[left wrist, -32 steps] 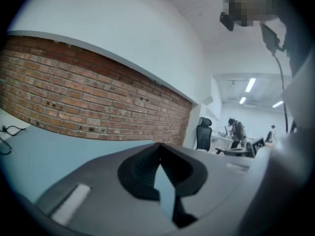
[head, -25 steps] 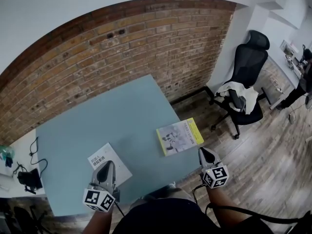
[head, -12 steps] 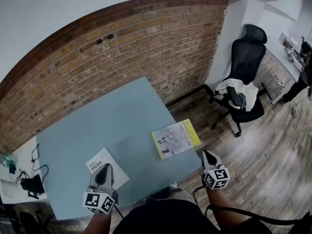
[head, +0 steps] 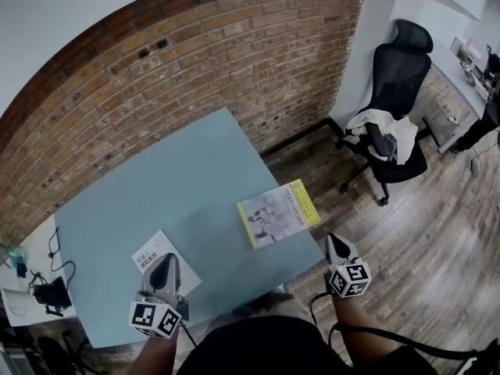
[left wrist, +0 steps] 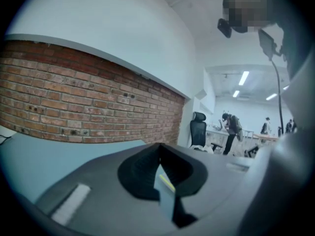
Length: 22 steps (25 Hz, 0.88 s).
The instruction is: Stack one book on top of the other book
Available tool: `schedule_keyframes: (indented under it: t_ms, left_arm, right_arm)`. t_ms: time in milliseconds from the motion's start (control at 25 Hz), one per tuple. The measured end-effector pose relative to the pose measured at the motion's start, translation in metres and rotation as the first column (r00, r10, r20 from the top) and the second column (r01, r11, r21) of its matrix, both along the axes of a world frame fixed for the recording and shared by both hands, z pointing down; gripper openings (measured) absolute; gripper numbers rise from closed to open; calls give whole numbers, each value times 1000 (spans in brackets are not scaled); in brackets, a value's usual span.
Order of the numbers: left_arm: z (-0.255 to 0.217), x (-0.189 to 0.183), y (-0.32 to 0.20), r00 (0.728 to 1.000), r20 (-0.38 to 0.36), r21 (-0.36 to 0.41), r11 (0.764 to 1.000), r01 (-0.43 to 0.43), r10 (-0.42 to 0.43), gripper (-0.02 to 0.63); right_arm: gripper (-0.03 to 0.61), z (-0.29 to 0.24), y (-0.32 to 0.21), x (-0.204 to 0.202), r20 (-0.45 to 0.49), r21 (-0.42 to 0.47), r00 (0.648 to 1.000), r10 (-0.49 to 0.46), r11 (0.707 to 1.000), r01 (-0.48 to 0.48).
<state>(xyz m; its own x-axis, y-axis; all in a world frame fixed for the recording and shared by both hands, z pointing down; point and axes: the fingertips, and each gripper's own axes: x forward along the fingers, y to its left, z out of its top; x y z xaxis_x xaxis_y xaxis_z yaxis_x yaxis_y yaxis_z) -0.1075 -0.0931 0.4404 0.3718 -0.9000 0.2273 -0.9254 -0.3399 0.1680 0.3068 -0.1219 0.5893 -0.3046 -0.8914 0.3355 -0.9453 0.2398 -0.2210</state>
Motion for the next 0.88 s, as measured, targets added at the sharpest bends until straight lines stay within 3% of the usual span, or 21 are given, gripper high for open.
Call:
schedule_keyframes:
  t_ms: [360,880]
  left_arm:
    - [13,41,-19,994,39,-18,995,-99,99,5]
    - [39,48,-34,988,105,-113,989,-98,110,5]
  right_arm:
    - [3,20,-4,10,-16,-37,1000,-6,999,5]
    - [3,58,-28,13,69,-91,997,-21,996,27]
